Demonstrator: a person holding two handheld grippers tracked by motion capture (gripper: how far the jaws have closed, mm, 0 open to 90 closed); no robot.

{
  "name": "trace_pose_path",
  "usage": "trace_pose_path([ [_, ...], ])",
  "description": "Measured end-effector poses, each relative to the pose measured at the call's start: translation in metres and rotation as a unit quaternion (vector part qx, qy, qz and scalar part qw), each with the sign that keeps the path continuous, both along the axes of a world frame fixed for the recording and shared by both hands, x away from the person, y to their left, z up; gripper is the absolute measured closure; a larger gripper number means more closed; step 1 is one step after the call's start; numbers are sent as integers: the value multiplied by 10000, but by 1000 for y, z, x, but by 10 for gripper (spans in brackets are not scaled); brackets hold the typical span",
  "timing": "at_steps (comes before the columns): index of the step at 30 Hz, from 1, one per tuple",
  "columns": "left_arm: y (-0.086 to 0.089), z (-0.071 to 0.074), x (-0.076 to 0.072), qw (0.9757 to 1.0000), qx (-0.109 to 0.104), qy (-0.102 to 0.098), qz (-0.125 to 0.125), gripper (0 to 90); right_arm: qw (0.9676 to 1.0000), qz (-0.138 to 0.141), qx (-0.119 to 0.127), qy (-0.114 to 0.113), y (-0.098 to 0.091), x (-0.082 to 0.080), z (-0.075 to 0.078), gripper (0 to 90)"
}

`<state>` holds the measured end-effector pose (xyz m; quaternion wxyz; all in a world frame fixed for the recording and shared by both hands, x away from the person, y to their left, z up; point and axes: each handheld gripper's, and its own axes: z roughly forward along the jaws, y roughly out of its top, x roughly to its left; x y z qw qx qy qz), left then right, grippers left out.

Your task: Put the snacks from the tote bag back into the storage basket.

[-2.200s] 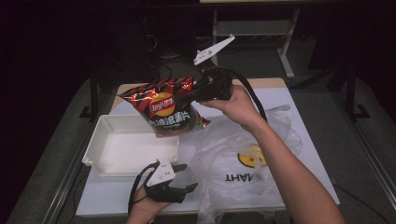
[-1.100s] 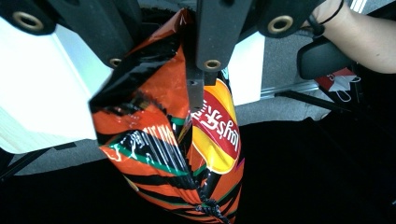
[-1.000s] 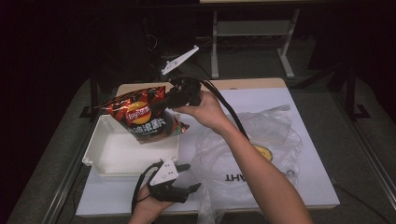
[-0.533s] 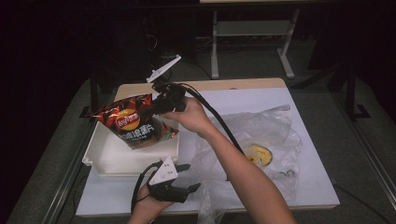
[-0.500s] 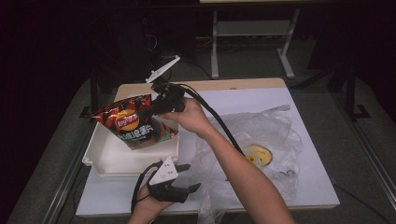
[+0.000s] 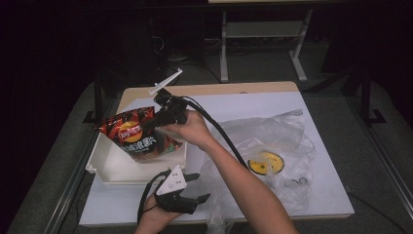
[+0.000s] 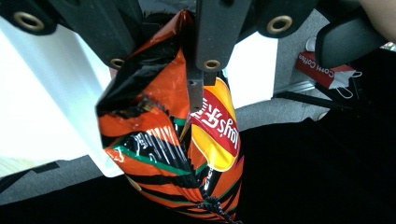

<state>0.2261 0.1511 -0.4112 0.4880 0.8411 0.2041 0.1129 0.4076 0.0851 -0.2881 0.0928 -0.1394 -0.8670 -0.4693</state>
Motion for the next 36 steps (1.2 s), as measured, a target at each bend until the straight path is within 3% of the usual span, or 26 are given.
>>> trace_pose_path([
  [12,-1,-2,-1,9999,9,100,10,305,9992,-297,12,251,-5,9,-21,827],
  [17,0,-1,0,10000,37,57,10,305,9988,-403,-53,288,-10,11,-28,814],
  [22,2,0,0,9999,-73,59,85,305,9974,-595,-15,412,-18,15,-34,801],
  [36,0,-1,0,10000,23,51,20,305,9934,-1058,-216,380,-36,21,-43,713],
])
